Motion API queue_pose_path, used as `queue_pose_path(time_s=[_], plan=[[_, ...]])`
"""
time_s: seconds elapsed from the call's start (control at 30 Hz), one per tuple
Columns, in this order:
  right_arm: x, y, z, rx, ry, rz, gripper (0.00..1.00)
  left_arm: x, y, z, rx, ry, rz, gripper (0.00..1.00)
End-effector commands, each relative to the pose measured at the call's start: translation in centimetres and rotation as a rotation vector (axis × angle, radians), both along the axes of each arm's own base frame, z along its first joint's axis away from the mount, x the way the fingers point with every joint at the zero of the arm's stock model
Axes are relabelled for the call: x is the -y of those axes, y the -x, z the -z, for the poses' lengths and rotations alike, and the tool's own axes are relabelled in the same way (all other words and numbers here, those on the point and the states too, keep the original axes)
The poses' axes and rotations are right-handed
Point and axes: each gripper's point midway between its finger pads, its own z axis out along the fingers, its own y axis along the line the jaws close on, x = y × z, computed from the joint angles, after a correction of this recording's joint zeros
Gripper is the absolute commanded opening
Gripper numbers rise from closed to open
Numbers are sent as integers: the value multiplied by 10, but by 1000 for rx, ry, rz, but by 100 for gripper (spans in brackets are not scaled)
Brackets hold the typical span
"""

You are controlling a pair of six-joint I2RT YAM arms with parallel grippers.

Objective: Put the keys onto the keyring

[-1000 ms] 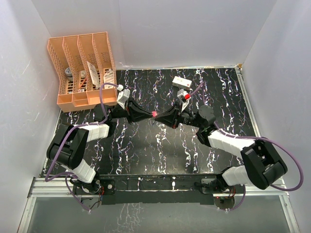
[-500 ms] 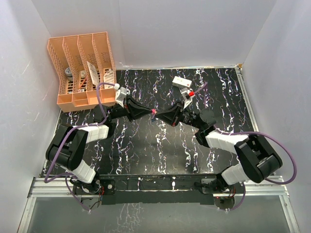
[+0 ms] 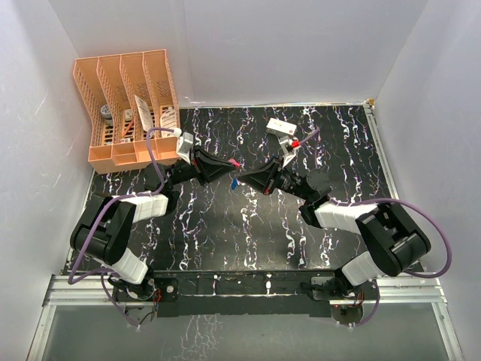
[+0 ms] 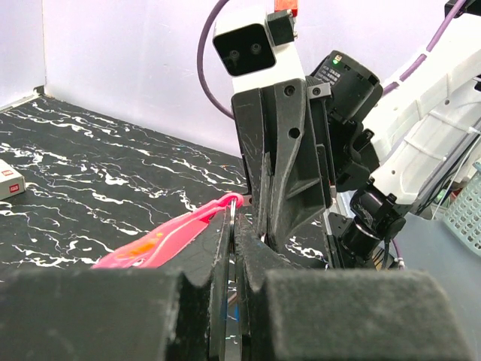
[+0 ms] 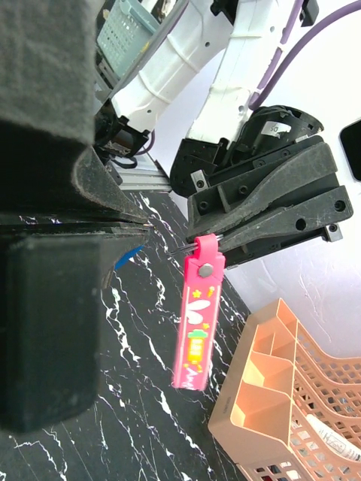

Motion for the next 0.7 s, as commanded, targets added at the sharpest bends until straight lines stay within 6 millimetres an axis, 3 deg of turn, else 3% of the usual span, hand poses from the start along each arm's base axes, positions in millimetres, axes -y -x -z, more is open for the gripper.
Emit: queue_pose_path(time_s=[0.0, 0.37, 0.67], plan=[[-2, 5, -28, 95, -70, -18, 0, -5, 14, -40, 188, 95, -9, 0], [3, -3, -24, 86, -36, 47, 0, -8, 15, -43, 183, 108, -25, 0], [19, -26, -13, 50, 83, 212, 0, -7, 14, -38, 132, 109, -18, 0]])
